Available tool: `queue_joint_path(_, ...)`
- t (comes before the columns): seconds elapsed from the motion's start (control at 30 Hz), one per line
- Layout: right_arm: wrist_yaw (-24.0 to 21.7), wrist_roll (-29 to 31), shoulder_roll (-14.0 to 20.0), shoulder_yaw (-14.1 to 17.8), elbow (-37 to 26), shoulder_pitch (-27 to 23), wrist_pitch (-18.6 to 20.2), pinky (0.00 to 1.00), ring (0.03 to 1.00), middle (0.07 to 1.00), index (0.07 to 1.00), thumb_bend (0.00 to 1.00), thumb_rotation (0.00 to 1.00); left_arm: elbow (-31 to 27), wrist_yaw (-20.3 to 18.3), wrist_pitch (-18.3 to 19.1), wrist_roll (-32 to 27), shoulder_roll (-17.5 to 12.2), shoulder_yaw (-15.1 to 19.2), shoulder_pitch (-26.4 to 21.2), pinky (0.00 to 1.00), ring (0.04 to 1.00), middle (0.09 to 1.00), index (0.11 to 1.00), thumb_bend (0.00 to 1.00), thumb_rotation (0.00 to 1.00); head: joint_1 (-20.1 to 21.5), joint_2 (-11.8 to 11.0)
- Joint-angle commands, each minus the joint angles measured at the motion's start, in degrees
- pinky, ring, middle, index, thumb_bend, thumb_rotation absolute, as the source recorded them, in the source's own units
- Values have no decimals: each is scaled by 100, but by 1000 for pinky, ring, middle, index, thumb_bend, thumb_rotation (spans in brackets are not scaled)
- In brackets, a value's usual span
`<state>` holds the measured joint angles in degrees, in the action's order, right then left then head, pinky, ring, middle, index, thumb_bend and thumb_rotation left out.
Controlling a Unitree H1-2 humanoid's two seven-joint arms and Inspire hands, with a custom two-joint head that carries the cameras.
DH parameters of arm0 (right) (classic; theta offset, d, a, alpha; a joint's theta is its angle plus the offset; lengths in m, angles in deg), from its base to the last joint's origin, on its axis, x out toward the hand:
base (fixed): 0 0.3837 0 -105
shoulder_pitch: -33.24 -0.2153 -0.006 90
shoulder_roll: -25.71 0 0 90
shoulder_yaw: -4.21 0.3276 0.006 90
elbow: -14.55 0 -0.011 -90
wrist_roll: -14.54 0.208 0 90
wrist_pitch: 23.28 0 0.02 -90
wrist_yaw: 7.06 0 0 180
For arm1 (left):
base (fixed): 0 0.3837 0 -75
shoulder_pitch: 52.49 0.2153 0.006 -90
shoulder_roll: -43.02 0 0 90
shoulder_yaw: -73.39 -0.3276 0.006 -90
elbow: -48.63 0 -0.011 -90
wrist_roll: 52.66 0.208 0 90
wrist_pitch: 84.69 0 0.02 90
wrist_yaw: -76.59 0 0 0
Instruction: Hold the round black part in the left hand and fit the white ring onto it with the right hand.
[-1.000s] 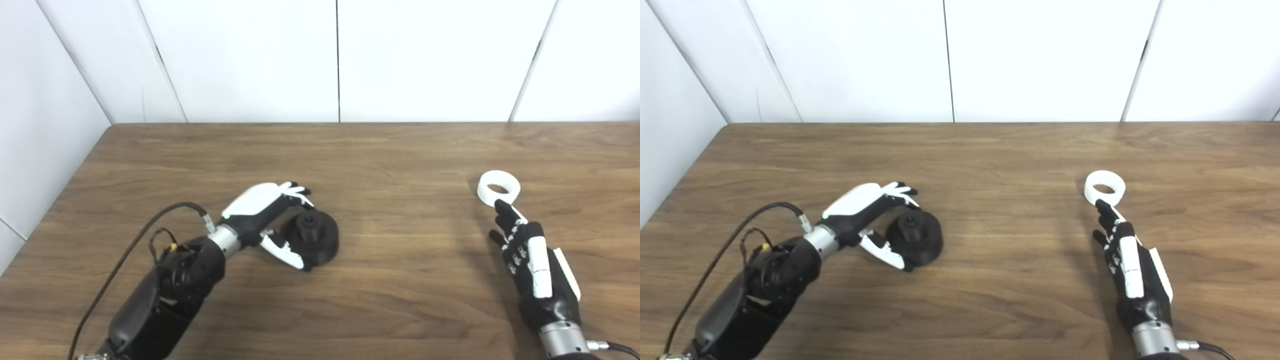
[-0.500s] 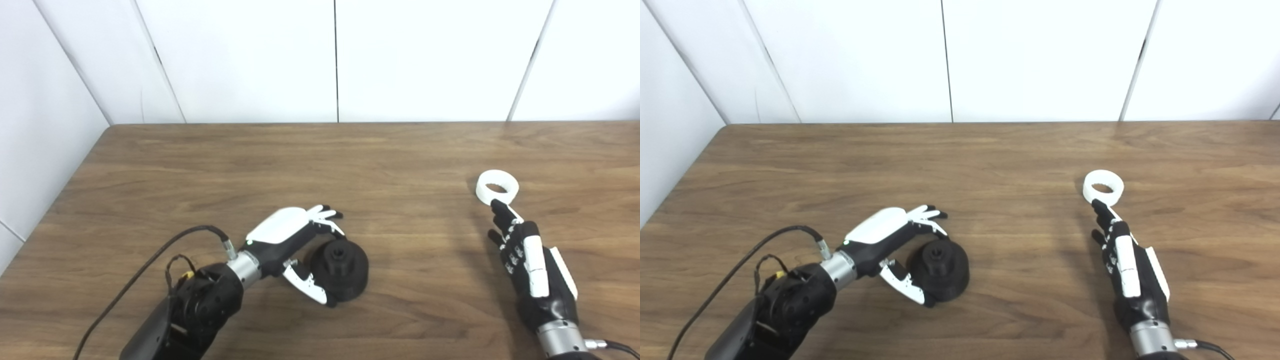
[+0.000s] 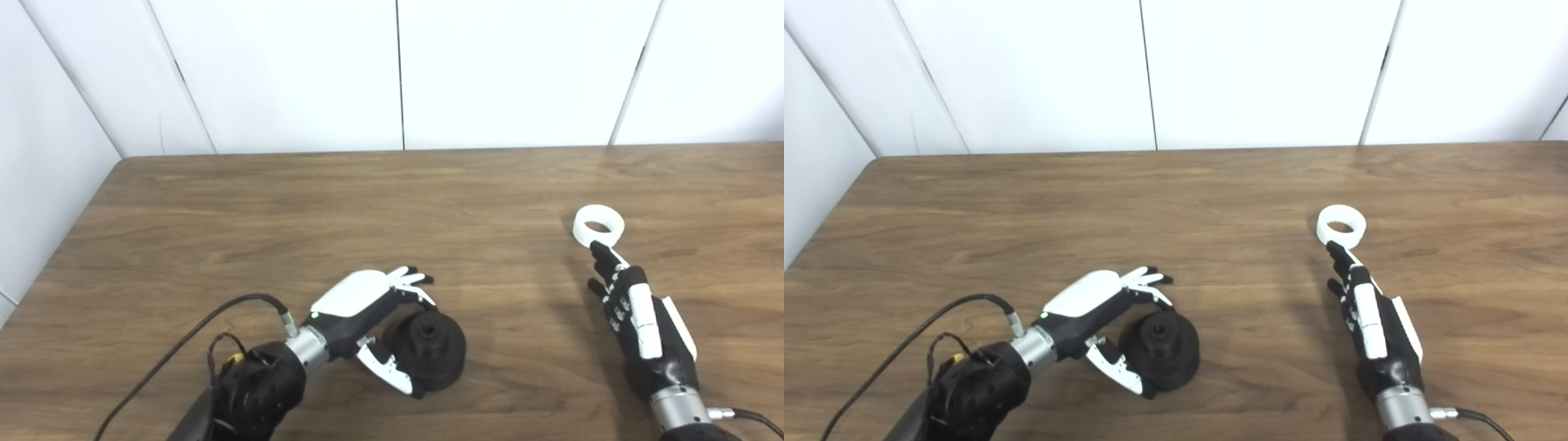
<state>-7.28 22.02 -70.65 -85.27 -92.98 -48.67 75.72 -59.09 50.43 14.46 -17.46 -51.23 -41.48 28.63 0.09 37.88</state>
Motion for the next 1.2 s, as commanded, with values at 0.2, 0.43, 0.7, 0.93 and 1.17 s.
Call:
queue_joint_path(0.2,60,-715,139,-60,-322,-73,-44,888,950,942,884,615,975,-145,57,-146,120,28,84,-116,915,1000,953,649,924,262,6,51)
queue_joint_path(0.43,303,-3270,1188,-33,-225,-944,314,907,924,911,840,819,392,-76,91,-205,94,44,95,-106,913,1000,949,642,930,282,64,13)
queue_joint_path(0.7,96,-3474,1623,107,445,-1861,414,856,933,923,815,870,355,-98,-11,-163,86,19,113,-100,920,1000,953,653,925,290,112,30)
queue_joint_path(0.93,106,-3591,1729,-41,1253,-2374,256,921,993,951,789,869,354,-57,33,-205,99,31,133,-66,909,1000,946,650,932,286,100,32)
queue_joint_path(1.17,50,-3741,1758,-193,1965,-2742,342,909,1000,966,761,892,360,-77,-1,-185,152,38,108,-46,900,1000,945,651,929,292,175,4)
